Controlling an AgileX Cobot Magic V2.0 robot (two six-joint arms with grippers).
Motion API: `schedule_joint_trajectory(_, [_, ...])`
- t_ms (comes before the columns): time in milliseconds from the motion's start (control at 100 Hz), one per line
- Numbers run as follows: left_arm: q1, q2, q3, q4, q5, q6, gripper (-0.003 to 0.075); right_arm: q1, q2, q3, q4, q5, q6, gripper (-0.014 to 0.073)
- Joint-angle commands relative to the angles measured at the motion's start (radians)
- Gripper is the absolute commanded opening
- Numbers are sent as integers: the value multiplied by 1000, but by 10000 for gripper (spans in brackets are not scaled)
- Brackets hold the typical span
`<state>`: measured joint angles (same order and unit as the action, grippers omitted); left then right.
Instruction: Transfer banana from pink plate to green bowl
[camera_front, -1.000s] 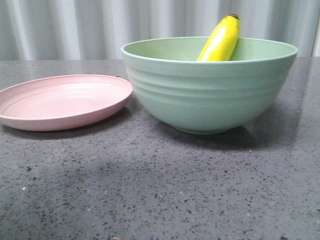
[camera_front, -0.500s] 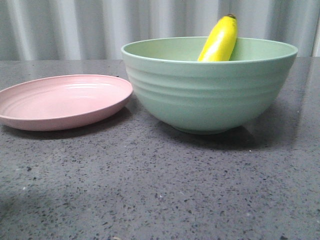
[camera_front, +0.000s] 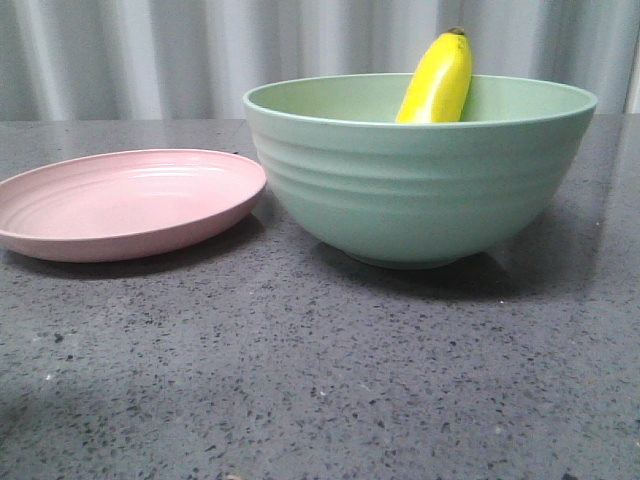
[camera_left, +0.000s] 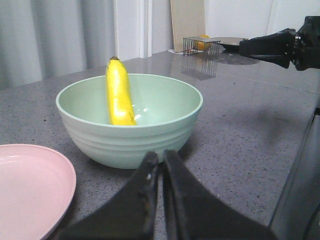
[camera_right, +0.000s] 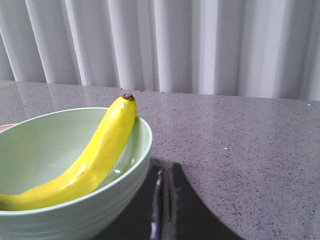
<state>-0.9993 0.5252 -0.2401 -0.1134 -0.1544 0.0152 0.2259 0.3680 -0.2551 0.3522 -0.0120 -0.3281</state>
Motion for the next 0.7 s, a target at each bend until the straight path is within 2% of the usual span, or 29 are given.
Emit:
schedule_joint_trajectory(0, [-4,10,-18,-7,-88,-2,-20,0,3,-24,-11,-77,-12,-71])
schedule_joint_trajectory(190, [2,10,54,-7,-99,-2,-20,0,3,-24,-11,-77,-12,-71])
schedule_joint_trajectory(350, [67,-25,128,-7,-142,-2,-20,0,3,-24,-11,-77,-12,-71])
schedule_joint_trajectory(490, [176,-63,158,-7,-147,-2,-20,0,3,-24,-11,-77,-12,-71])
schedule_joint_trajectory(690, [384,-132,202,-7,-145,-2,-20,0,3,-24,-11,-77,-12,-71])
